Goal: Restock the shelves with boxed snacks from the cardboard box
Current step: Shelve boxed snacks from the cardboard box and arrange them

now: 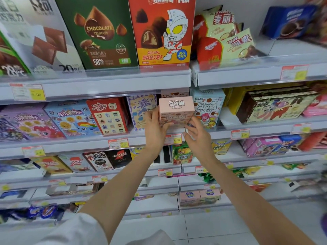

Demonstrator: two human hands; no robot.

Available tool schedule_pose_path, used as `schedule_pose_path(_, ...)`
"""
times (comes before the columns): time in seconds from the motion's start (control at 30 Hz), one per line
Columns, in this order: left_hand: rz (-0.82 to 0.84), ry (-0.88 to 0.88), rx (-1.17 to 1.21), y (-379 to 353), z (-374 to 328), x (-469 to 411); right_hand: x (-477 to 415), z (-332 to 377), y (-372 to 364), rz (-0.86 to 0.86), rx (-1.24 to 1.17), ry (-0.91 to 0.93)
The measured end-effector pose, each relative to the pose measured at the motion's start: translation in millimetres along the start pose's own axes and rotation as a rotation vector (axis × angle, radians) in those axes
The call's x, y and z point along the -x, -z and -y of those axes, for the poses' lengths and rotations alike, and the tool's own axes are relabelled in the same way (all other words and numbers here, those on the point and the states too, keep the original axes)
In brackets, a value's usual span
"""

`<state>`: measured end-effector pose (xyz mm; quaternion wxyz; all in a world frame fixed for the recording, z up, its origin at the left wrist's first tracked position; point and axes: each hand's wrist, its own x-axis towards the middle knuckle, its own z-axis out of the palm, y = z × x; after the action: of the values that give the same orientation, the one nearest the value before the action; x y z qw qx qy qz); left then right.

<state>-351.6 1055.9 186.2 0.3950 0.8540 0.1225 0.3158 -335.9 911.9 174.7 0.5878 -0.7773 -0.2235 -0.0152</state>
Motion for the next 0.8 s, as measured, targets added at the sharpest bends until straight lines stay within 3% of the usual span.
schedule_pose_path(0.43, 0.04, 0.1, -0.264, -20, 3, -8, 1, -2, -6, -0.054, 0.103, -0.008)
schedule_pose_path(0.57, 0.102, 0.084, -0.235, -13, 1, -3, 3, -4, -7, -0.04, 0.133, 0.017)
schedule_pose_path(0.63, 0.072, -0.006, -0.254, -4, -1, 6, 4, -6, -6, -0.035, 0.159, 0.04)
schedule_pose_path(0.73, -0.008, -0.309, -0.422, 6, 0, 29, 10, -10, 0, -0.021, 0.201, 0.075)
schedule_pose_path(0.8, 0.025, -0.398, -0.446, 7, 0, 49, 19, -17, 6, -0.006, 0.241, 0.082)
